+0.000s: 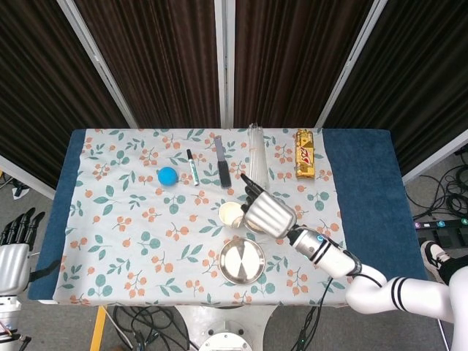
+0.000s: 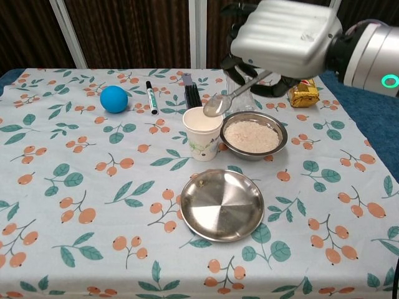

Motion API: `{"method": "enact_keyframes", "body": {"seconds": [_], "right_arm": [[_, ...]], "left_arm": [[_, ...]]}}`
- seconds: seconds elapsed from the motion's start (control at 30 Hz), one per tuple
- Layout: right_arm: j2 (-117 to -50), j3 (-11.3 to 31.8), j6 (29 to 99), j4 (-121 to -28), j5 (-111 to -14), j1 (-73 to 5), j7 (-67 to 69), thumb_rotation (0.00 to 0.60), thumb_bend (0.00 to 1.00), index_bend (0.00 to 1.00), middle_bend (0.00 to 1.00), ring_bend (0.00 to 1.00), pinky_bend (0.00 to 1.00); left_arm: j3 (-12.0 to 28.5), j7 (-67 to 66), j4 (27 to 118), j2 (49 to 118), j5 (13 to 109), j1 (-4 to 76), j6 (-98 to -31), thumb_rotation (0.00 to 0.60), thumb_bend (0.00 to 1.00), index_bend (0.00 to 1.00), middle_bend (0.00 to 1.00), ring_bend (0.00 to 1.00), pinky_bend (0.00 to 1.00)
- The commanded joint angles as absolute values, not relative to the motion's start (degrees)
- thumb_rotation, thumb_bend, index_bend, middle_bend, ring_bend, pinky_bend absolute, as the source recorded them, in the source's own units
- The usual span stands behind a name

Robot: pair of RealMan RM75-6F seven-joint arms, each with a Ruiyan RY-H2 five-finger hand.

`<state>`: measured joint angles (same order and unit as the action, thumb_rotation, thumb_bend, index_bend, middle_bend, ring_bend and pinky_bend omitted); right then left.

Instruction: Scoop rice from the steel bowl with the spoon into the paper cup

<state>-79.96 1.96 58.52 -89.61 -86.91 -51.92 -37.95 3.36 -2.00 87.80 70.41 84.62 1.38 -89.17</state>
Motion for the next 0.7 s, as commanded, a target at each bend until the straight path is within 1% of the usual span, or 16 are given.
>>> {"method": "enact_keyframes", "body": {"seconds": [0.03,0.23,0.47,0.53,0.67,0.7], "right_arm": [[-83.48,-0.90,58.12,-89.60,-89.01,-49.73,-32.10,0.600,0.34,0.62,0.58,0.23,0.00],[-89.60,-2.97,58.03,-84.95,-90.95,-47.89,-29.80,0.600,0.33,0.59,0.56,0.20,0.00],[-94.50,-4.13,58.25,-80.33,-92.57,-46.15,-30.63,0.600,0.33,0.56,0.51,0.15,0.00],[-95.25,-4.42,58.37,-79.42,-93.00,-45.65,-30.95,0.600,0.32,0.51,0.49,0.13,0.00],[-95.74,-4.32,58.32,-78.71,-93.50,-45.21,-31.08,0.600,0.27,0.38,0.41,0.08,0.00],[-95.72,-4.30,58.30,-78.79,-93.55,-45.10,-31.00,0.600,0.26,0.36,0.40,0.07,0.00]], "left_arm": [[3.26,-1.87,87.84,70.39,84.70,1.13,-89.52,0.600,0.05,0.13,0.13,0.08,0.12],[2.87,-0.93,87.31,70.45,84.66,0.46,-90.01,0.600,0.05,0.13,0.13,0.08,0.12],[2.78,0.06,86.47,70.93,84.97,0.29,-90.27,0.600,0.05,0.13,0.13,0.08,0.12],[2.80,0.32,86.22,70.96,84.99,0.26,-90.29,0.600,0.05,0.13,0.13,0.08,0.12],[2.77,0.69,85.87,71.11,84.98,0.16,-90.32,0.600,0.05,0.13,0.13,0.08,0.12],[2.76,0.73,85.83,71.14,84.98,0.16,-90.29,0.600,0.05,0.13,0.13,0.08,0.12]]}}
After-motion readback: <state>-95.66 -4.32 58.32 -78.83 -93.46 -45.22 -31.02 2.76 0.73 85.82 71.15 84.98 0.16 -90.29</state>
